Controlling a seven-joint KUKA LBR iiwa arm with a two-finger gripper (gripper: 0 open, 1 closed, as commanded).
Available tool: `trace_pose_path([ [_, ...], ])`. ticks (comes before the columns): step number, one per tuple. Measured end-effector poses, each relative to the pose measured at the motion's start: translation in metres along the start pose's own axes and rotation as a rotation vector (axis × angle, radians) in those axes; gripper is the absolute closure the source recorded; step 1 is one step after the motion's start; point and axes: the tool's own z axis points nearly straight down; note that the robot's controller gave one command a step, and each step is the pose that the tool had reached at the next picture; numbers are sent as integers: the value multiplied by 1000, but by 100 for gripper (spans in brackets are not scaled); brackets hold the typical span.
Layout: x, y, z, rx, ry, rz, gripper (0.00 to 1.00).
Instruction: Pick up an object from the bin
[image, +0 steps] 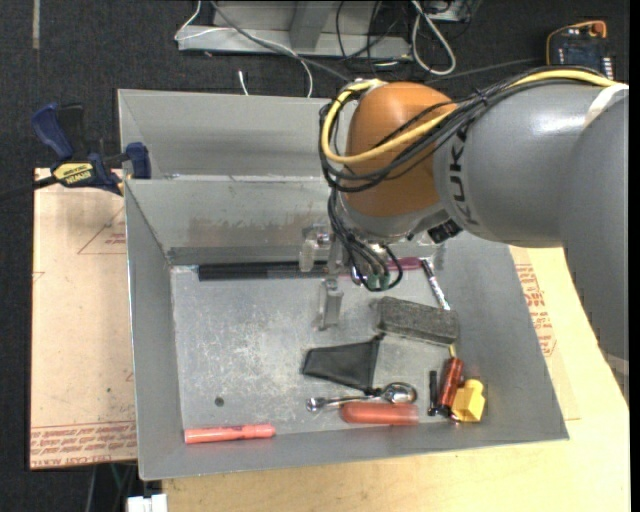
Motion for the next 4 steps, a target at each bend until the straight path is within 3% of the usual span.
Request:
trace_pose_path([
  [1,-2,-1,-4,-1,-8,2,0],
  [2,54,-87,99,0,-1,-119,0],
  [3,72,-76,61,-5,-21,-80,0],
  [4,77,-54,68,-3,-6,-107,0],
])
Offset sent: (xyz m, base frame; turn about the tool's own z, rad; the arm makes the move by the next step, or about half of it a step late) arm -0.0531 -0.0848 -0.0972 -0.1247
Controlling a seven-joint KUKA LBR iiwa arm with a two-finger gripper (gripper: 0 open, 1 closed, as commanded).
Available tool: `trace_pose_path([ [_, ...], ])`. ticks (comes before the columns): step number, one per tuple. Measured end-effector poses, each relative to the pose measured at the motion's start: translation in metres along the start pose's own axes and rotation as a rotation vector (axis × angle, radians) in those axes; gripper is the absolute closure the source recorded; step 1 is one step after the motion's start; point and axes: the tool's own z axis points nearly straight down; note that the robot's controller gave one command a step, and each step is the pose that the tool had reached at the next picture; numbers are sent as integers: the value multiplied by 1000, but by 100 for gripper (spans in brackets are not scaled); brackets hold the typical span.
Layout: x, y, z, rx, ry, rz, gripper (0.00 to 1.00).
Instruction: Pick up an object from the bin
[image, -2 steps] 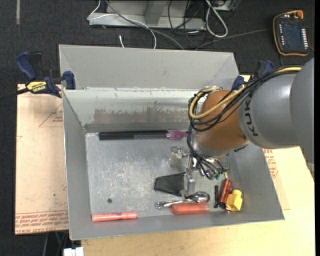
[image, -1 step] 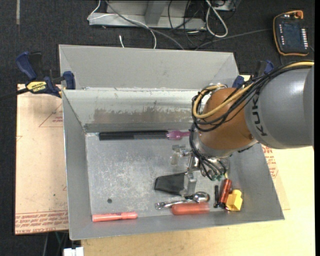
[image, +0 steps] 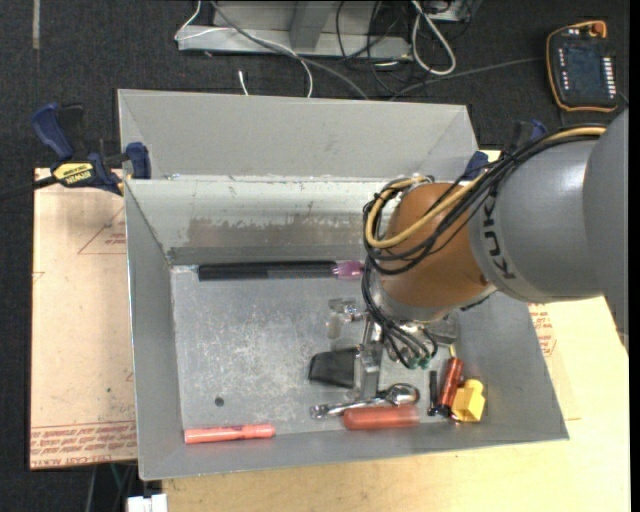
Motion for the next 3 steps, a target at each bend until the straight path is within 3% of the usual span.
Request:
trace_pose_path([
  [1,7,5,30,-1,-10,137,0],
  [2,4,-5,28,-2,-2,284,100],
  [3,4,-5,28,-2,-2,284,100],
])
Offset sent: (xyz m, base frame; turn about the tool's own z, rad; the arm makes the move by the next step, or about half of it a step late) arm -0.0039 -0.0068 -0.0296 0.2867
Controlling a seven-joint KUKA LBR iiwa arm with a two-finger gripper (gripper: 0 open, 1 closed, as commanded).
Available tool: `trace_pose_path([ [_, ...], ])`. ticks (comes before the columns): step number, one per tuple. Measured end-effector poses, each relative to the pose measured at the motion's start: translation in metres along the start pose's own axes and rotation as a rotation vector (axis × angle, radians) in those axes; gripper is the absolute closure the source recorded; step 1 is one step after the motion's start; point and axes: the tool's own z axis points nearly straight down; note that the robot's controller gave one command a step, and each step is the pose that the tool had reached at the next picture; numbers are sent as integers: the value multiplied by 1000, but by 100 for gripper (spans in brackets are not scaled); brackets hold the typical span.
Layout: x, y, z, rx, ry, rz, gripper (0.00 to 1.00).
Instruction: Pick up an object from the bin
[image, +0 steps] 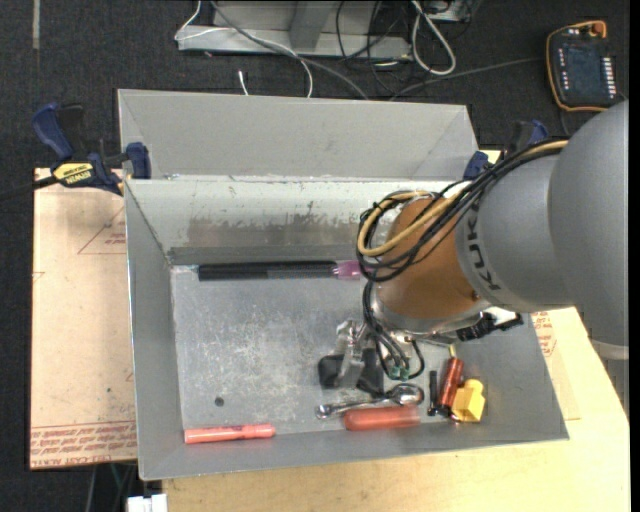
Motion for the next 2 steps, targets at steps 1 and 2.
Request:
trace_pose_path([
  [1,3,-1,-16,3,11,0,100],
  [2,2,0,-56,2,8,-1,100],
])
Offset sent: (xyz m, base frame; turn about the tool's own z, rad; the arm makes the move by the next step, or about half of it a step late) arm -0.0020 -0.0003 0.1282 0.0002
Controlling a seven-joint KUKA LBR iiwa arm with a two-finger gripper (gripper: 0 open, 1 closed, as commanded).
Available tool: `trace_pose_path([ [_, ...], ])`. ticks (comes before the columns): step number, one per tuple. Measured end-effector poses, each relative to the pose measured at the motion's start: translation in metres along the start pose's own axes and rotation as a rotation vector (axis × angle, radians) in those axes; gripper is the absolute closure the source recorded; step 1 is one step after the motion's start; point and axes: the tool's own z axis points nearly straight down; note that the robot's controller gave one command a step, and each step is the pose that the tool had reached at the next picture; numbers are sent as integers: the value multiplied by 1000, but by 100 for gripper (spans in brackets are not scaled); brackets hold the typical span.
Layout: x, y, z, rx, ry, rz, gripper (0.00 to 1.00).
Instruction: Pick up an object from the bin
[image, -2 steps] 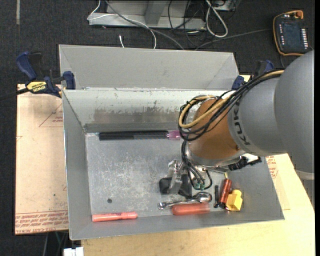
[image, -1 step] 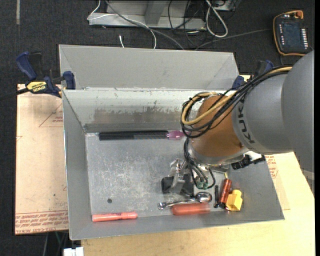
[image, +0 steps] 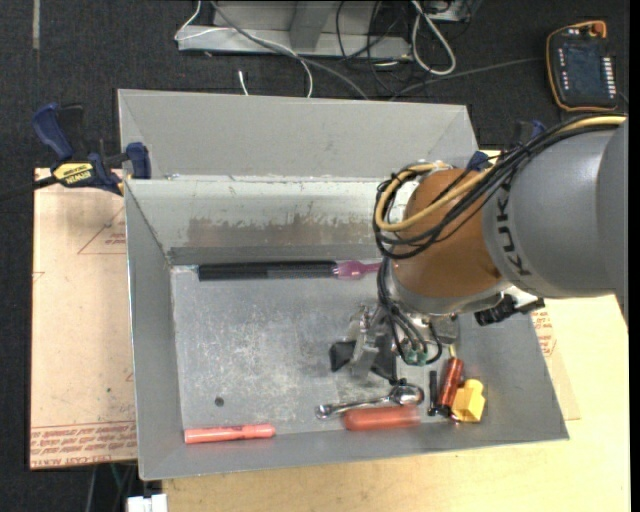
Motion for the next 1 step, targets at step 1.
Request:
trace_pose_path([
  [1,-2,1,-31,-2,-8,-1,100],
])
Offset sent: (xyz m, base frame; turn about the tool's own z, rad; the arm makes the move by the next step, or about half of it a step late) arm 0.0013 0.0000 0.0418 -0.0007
